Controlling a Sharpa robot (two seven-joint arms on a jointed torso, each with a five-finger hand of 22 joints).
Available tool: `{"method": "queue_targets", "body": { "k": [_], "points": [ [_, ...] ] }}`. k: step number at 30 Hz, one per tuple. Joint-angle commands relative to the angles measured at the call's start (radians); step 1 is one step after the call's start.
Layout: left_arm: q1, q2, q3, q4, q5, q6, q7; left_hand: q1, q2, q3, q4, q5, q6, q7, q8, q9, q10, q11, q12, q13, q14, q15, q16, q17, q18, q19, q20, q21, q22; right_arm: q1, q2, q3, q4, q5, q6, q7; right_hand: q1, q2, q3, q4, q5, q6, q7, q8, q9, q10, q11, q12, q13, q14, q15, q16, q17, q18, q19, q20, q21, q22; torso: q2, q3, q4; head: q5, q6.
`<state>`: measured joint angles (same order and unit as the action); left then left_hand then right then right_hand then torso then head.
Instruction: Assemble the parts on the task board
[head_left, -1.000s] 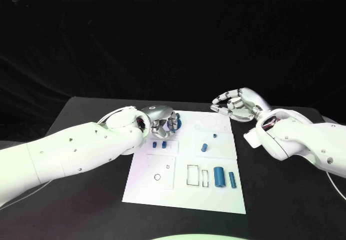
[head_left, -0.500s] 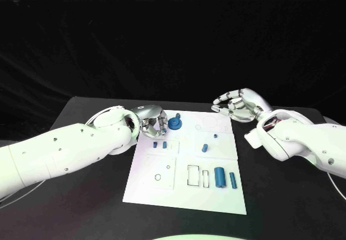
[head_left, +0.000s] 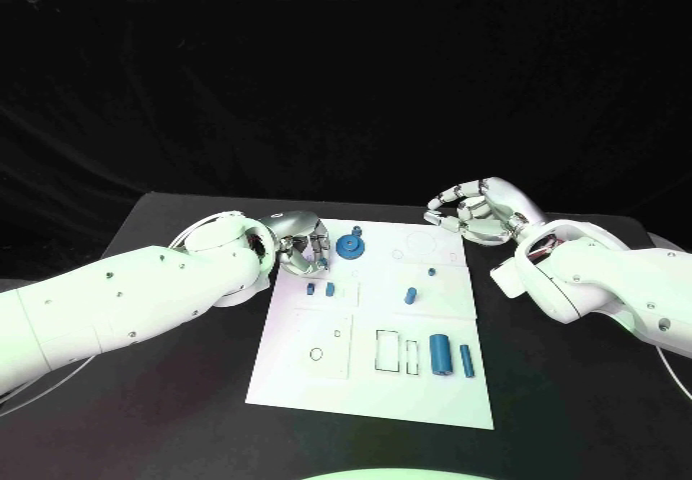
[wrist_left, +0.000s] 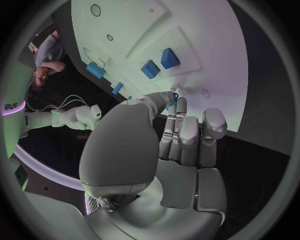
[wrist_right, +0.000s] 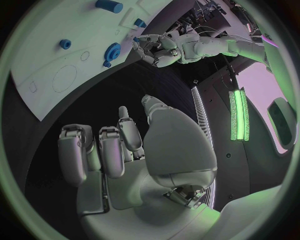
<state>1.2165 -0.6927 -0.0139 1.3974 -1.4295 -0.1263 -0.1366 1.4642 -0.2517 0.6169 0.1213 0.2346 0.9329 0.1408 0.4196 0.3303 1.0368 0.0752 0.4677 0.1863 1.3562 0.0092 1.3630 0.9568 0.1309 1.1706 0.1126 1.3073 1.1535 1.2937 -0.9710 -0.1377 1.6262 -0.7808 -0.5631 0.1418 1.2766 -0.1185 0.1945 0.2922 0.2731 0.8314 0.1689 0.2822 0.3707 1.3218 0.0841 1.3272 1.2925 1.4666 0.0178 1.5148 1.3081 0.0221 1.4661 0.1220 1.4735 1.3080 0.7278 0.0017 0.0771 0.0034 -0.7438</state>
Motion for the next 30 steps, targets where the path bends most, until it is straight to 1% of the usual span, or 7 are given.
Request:
{"method": "queue_targets", "body": {
  "k": [1,8,13,23,30],
  "points": [
    [-0.001,0.005,0.0,-0.002,0.015,0.022,0.001,-0.009,-0.002,0.003,-0.002,-0.006,0.006,-0.002,-0.006,0.001,0.007,0.0,-0.003,-0.001,0.003,-0.001,0.003,0.0,-0.019,0.007,-0.002,0.004,0.001,-0.001,0.001,0.0,0.001,-0.009,0.007,0.008,-0.01,0.003,-0.005,-0.002,0.006,0.0,-0.003,0.005,-0.001,-0.005,-0.001,0.0,0.001,0.065,-0.008,-0.003,0.101,0.007,0.036,-0.005,-0.002,0.19,0.0,0.0007,0.0,0.0,-0.001],
    [-0.006,0.013,-0.001,-0.009,0.02,0.023,0.005,-0.009,-0.002,0.003,-0.002,-0.006,0.006,-0.002,-0.006,0.001,0.008,0.0,-0.004,-0.001,0.003,-0.001,0.003,-0.001,-0.02,0.007,-0.002,0.005,0.002,-0.001,0.001,0.0,0.002,-0.009,0.007,0.008,-0.01,0.003,-0.005,-0.002,0.006,0.0,-0.003,0.005,-0.001,-0.005,-0.001,0.0,0.001,0.065,-0.008,-0.003,0.101,0.007,0.036,-0.005,-0.002,0.19,0.0,-0.0002,-0.0002,0.0,-0.002],
    [-0.008,0.016,-0.002,-0.009,0.022,0.024,0.006,-0.009,-0.002,0.003,-0.002,-0.006,0.006,-0.002,-0.006,0.001,0.008,0.0,-0.004,-0.001,0.003,-0.001,0.003,-0.001,-0.02,0.007,-0.002,0.005,0.002,-0.001,0.001,0.0,0.002,-0.009,0.007,0.008,-0.01,0.003,-0.005,-0.002,0.006,0.0,-0.003,0.005,-0.001,-0.005,-0.001,0.0,0.001,0.065,-0.008,-0.003,0.101,0.007,0.036,-0.005,-0.002,0.19,0.0,-0.0001,-0.0004,-0.001,-0.002],
    [-0.008,0.02,-0.003,-0.012,0.024,0.033,0.004,-0.009,-0.001,0.003,-0.003,-0.006,0.008,-0.002,-0.007,0.001,0.01,0.0,-0.005,-0.002,0.003,-0.001,0.003,-0.001,-0.02,0.009,-0.002,0.006,0.004,-0.001,0.002,0.0,0.003,-0.009,0.007,0.009,-0.01,0.003,-0.005,-0.002,0.006,0.0,-0.003,0.005,-0.001,-0.005,-0.001,0.0,0.001,0.065,-0.008,-0.003,0.101,0.007,0.036,-0.005,-0.002,0.19,0.0,0.0001,0.0004,-0.002,-0.002],
    [-0.009,0.027,-0.005,-0.025,0.024,0.042,-0.004,-0.009,-0.001,0.003,-0.004,-0.006,0.008,-0.002,-0.008,0.0,0.011,0.0,-0.006,-0.002,0.003,-0.001,0.003,-0.001,-0.02,0.008,-0.002,0.005,0.003,-0.001,0.002,0.0,0.003,-0.009,0.007,0.009,-0.011,0.004,-0.005,-0.003,0.007,0.002,-0.004,0.008,-0.002,-0.005,-0.001,-0.001,0.0,0.065,-0.009,-0.005,0.099,0.007,0.035,-0.006,-0.004,0.189,0.0,-0.0002,-0.0007,-0.001,-0.002]
  ]
}}
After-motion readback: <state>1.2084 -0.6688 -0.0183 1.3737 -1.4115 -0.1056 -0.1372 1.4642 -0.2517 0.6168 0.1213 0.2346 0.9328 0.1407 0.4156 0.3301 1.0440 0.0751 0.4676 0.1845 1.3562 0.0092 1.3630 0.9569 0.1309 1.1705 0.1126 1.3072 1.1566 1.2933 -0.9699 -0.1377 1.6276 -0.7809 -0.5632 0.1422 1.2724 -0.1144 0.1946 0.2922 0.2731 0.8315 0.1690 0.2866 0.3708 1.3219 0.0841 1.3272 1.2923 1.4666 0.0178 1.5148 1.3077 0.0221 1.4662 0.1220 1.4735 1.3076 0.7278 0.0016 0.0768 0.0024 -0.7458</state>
